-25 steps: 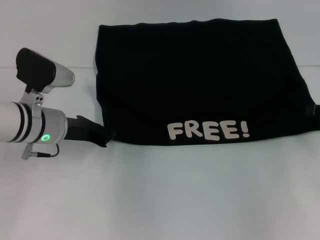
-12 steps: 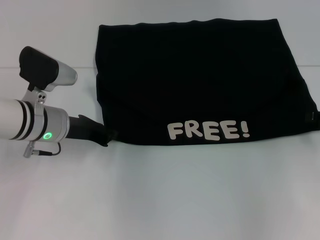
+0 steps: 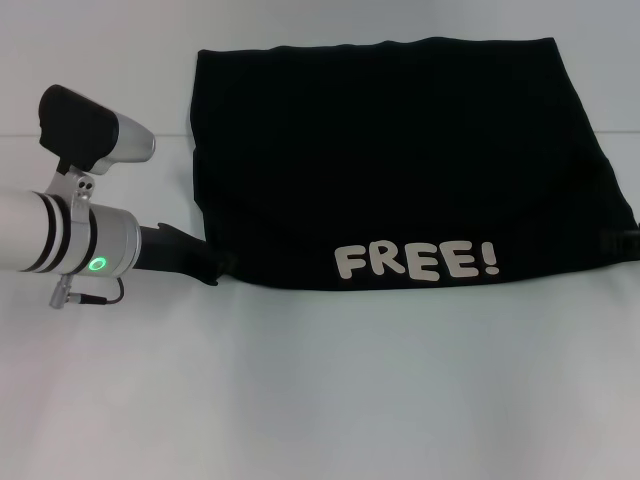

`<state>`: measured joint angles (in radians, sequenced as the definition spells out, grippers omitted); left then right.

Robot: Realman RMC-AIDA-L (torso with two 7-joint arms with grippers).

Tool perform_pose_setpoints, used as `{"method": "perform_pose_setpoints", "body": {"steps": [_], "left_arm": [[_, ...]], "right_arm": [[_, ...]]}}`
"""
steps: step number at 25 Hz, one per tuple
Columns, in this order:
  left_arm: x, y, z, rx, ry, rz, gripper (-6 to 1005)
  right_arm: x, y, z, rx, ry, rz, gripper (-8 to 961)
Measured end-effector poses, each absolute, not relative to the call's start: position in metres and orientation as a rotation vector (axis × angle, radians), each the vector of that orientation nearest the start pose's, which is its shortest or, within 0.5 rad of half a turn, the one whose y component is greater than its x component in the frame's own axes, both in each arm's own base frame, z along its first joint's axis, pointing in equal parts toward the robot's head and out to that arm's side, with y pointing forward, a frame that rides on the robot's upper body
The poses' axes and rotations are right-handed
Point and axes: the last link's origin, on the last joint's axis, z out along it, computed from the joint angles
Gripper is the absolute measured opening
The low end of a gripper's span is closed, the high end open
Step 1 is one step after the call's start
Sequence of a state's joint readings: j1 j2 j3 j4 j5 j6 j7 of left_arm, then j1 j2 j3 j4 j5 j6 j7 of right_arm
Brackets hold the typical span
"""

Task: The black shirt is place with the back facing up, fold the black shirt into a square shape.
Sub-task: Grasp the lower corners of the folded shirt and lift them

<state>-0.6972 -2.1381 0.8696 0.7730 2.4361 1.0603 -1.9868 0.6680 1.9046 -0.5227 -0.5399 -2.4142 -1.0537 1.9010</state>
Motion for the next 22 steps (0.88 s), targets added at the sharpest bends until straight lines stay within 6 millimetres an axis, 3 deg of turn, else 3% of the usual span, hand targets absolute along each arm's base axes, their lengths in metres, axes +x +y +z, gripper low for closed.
{"method": "perform_pose_setpoints", "body": {"steps": [11,22], "left_arm": [[-0.252,0.405,-0.025,-2.446,-0.975,-0.051,3],[-0.25,0.407,-0.026,-2.439,-0.99,-0.063,2]], "right_arm": [[0.353,0.404,0.083,-2.182,1.04,0.025,717],[0.347,0.41,0.067,-2.227,0.956,-0.064,643]]}}
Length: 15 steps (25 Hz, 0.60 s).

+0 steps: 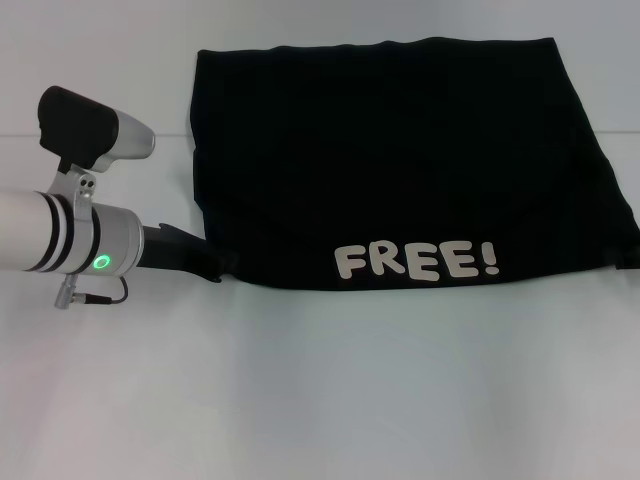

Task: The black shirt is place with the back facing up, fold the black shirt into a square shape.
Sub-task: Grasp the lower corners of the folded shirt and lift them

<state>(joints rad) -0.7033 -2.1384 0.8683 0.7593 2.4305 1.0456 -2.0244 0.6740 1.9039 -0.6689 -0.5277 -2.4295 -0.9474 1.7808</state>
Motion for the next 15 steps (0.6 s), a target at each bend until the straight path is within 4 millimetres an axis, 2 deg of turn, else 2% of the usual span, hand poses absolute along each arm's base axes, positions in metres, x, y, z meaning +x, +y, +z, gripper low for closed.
{"method": "perform_pose_setpoints", "body": {"steps": [9,15], "left_arm": [[-0.2477,0.4079,-0.0259,-2.442,-0.985,-0.066,2],[-0.2471,0.4085,-0.0255,-2.442,-0.982,-0.066,2]], "right_arm": [[0.3438,0.4093,0.0591,-2.256,0.942,-0.083,583],[0.3425,0.4085,0.0608,-2.259,0.937,-0.065,355]]}}
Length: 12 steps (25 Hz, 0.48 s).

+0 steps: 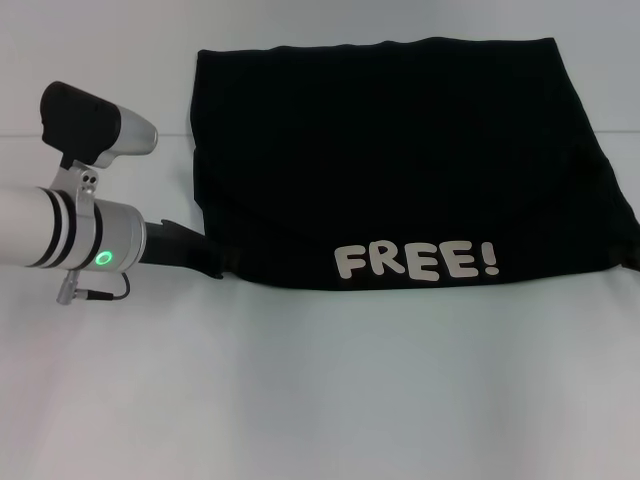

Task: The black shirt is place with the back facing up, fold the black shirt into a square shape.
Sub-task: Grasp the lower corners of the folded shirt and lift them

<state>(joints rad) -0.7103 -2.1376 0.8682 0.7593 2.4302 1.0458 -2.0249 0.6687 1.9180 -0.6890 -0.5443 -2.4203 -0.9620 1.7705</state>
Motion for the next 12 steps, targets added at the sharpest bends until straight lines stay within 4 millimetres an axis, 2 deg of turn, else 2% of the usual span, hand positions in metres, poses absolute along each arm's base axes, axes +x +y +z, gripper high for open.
{"method": "perform_pose_setpoints", "body": {"steps": [12], "left_arm": [[-0.2479,0.4085,-0.0244,-2.43,-1.007,-0.072,2]], "right_arm": [[0.3477,0.4013,0.0682,-2.256,0.969,-0.023,84]]}}
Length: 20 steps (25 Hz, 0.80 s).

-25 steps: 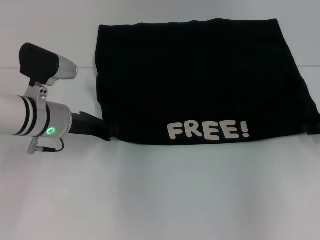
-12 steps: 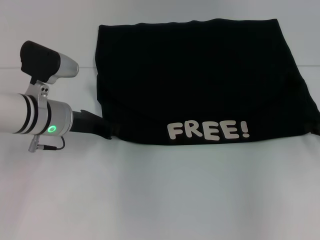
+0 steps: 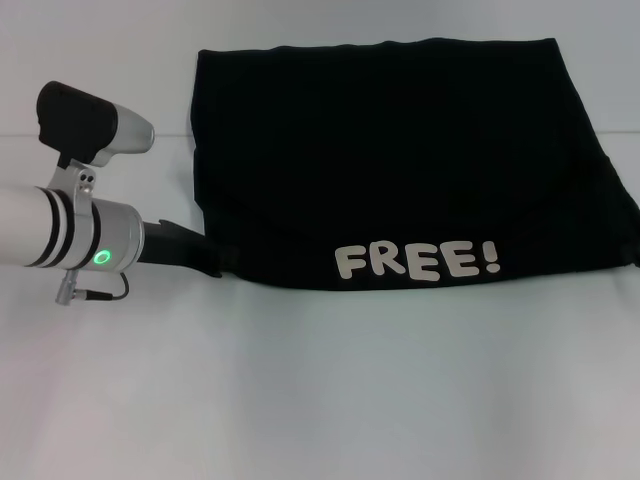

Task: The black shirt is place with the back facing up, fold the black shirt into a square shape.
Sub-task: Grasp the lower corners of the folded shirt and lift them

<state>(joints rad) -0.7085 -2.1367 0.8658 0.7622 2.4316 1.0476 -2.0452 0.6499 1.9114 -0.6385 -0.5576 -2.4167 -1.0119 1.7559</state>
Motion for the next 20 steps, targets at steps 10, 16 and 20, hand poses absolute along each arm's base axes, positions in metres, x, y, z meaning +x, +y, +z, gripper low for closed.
{"method": "perform_pose_setpoints", "body": {"steps": [10,16,20], "left_arm": [[-0.262,0.374,-0.004,-2.495,-1.199,-0.154,3],[-0.275,0.346,0.002,-2.562,-1.308,-0.196,5],[-0.281,0.327,0.008,-2.604,-1.355,-0.257,5]], "right_arm": [[0.37,0.346,0.072,-2.303,1.039,0.156,52],[0.383,0.311,0.074,-2.314,1.093,0.248,52],[0.39,0.282,0.08,-2.302,1.133,0.331,52]]}}
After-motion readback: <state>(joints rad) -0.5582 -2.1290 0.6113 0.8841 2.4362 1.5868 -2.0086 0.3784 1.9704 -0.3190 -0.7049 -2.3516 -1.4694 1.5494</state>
